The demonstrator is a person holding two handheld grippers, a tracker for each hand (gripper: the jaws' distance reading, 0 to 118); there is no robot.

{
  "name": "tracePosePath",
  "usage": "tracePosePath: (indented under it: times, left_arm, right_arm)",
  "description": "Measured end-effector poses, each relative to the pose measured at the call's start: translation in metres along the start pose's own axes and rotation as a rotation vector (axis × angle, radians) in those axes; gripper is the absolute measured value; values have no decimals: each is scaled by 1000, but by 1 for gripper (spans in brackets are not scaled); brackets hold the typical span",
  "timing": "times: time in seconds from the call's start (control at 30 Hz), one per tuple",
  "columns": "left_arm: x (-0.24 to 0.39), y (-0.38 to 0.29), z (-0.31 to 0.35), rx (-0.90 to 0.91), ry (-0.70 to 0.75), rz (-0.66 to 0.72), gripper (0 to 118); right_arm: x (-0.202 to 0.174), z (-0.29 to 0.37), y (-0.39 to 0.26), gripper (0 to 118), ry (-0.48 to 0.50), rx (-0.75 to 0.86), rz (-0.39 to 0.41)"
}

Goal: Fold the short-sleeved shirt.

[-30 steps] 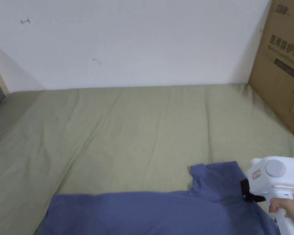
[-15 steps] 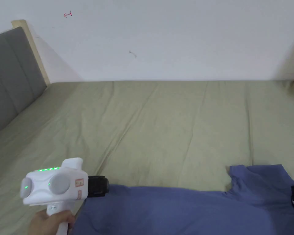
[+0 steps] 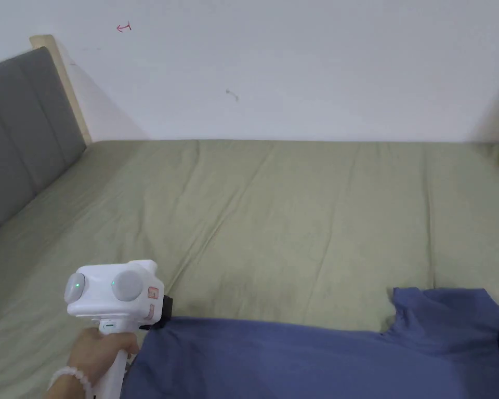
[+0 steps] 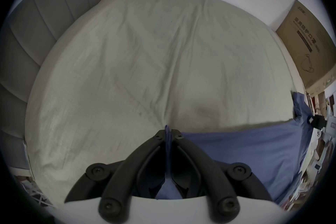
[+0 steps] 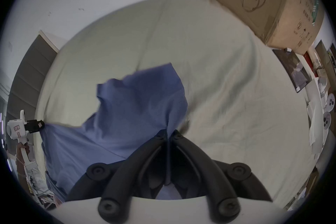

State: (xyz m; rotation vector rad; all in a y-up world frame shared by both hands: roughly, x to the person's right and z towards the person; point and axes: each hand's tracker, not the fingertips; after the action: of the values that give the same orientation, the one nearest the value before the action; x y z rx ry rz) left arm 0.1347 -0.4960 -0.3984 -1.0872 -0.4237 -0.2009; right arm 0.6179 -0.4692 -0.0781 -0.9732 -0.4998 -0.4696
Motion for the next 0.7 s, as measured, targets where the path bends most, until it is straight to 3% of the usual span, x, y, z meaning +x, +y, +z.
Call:
tracePosePath:
  times: [0.07,0.37,0.53,0.7]
  left_arm:
    - [0,-6,24,52,-60,-6,4]
    - [-23,-77,148,220,-75,-58,4]
    - [-32,-159,195,212,-64,-49,4]
    - [-45,-230,189,114,-51,-30,4]
  right_arm:
    - [-1,22,-8,3,42,41,6]
    - [19,131,-67,3,95,123,16]
    - [23,178,-141,3,96,109,71]
    - [29,177,-224,3,70,-23,9]
